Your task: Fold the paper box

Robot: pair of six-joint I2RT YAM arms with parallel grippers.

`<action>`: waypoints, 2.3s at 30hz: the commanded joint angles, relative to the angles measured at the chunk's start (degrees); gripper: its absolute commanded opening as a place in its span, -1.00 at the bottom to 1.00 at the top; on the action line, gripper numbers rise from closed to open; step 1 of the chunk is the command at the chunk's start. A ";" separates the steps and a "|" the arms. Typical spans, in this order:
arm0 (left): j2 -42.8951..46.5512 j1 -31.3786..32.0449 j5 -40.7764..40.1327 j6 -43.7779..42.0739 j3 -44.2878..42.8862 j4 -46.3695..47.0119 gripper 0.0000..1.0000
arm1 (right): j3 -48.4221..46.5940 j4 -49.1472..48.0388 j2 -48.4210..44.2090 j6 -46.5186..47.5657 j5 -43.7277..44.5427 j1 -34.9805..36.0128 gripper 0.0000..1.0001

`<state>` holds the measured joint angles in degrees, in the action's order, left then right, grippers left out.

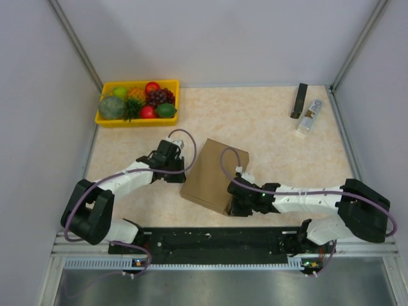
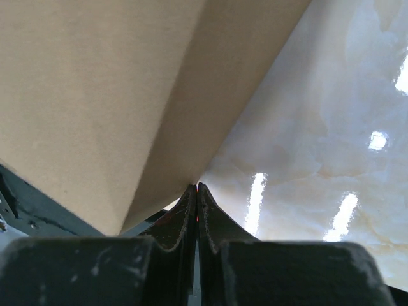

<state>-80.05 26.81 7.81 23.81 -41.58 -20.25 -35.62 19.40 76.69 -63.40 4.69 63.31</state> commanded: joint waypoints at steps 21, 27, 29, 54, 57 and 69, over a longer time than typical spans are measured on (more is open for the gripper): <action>5.08 18.71 7.48 16.17 8.97 11.36 -0.55 | -14.73 -23.78 10.58 -3.32 2.27 0.76 -1.00; 7.62 18.81 8.10 16.79 10.47 12.16 -0.55 | -3.01 -48.29 6.38 -4.54 1.54 0.41 -1.00; 9.29 18.81 8.09 17.67 11.43 13.04 -0.56 | 1.31 -60.08 4.79 -6.12 2.52 0.33 -1.00; 25.10 6.16 -1.14 4.94 2.39 -5.32 0.22 | 4.42 -9.49 -18.49 15.13 4.65 -3.45 0.09; 27.22 4.40 0.10 3.00 0.72 -7.16 0.33 | 4.15 -2.20 -24.28 20.85 1.29 -6.43 0.40; 27.67 3.69 0.54 6.32 0.53 -7.44 0.43 | -1.11 1.17 -25.72 31.31 -19.96 -30.25 0.84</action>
<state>-52.29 30.89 7.33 28.16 -40.21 -28.45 -30.46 20.05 46.00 -38.24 -5.65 37.52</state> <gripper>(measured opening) 0.713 0.907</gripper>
